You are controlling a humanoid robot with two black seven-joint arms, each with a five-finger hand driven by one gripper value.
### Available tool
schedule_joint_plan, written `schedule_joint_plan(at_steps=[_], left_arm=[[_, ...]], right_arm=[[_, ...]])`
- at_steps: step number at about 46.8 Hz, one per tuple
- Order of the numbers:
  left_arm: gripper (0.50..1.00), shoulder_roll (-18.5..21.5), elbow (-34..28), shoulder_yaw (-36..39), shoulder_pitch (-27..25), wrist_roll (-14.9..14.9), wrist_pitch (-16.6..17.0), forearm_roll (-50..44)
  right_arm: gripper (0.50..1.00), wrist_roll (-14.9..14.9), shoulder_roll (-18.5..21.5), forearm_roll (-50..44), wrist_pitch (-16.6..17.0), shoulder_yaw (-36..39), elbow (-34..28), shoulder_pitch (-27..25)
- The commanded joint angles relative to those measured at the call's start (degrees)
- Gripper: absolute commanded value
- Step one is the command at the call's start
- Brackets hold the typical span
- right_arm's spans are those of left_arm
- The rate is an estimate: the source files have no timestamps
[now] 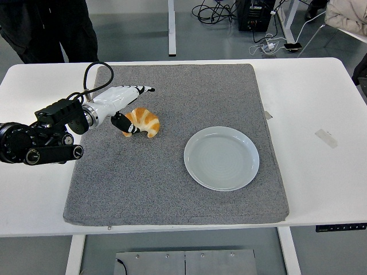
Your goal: Place the bread on the plate
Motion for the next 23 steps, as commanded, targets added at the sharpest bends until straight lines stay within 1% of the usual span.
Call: schedule_joint_plan(at_steps=[1,23], left_arm=[[0.972,-0.16,0.33,0.05,0.21,-0.08,-0.01,-0.02],[0.971,-3.33,5.87,1.54,2.49,-0.17,-0.54,0.15]], right_arm=[[1.0,0.0,0.0,0.03,0.0,0.0,0.0,0.0],[1.0,0.0,0.0,0.03,0.0,0.0,0.0,0.0]])
